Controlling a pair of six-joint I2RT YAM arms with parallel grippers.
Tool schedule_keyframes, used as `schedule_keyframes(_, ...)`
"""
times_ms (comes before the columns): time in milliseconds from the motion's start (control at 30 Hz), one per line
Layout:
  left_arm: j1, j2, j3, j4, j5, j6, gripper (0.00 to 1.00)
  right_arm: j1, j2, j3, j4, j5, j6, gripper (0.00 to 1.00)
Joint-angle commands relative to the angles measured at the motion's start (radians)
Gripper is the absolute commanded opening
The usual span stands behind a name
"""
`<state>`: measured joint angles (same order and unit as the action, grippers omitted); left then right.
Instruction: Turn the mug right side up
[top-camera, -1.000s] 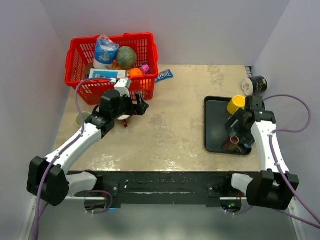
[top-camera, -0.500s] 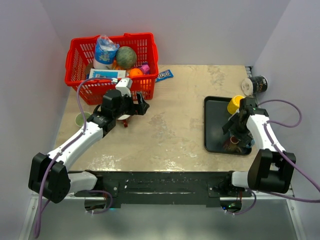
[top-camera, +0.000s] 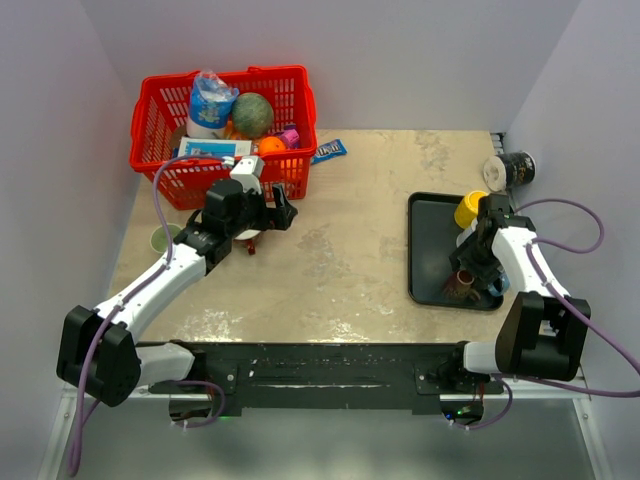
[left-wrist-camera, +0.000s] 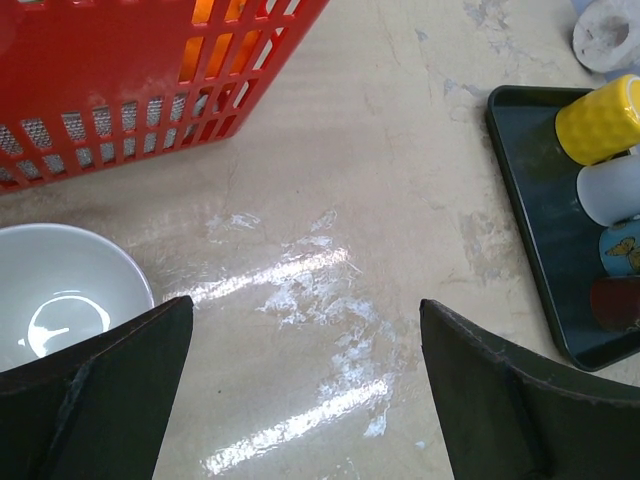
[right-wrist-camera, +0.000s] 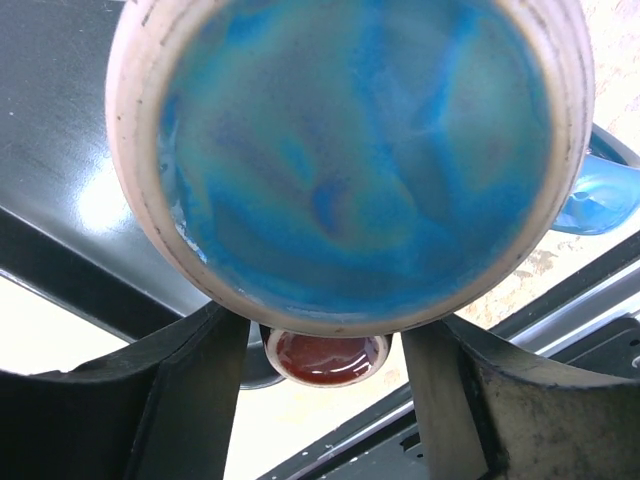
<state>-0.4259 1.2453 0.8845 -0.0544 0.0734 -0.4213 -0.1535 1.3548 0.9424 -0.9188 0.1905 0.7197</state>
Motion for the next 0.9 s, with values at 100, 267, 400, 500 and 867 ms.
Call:
schedule_keyframes(100, -0.002, -0.046, -0.007, 0.002, -0.02, 0.033, 0.99, -0.004, -0.009, -0.007, 0.015, -0.022, 0.009, 0.71)
schedule_keyframes(267, -0.002, -0.056, -0.012, -0.007, -0.021, 0.032, 0.99, -0.003, -0.039, -0.011, 0.012, -0.062, -0.023, 0.75)
schedule_keyframes(400, -0.002, -0.058, -0.019, -0.007, -0.021, 0.029, 0.99, -0.003, -0.049, -0.028, 0.012, -0.065, -0.026, 0.7)
schedule_keyframes(500, -0.002, -0.06, -0.021, -0.005, -0.02, 0.027, 0.99, -0.003, -0.054, -0.04, 0.018, -0.072, -0.023, 0.62)
schedule_keyframes(867, -0.002, -0.058, -0.021, 0.002, -0.011, 0.016, 0.99, -0.003, -0.069, -0.025, 0.035, -0.164, -0.028, 0.0)
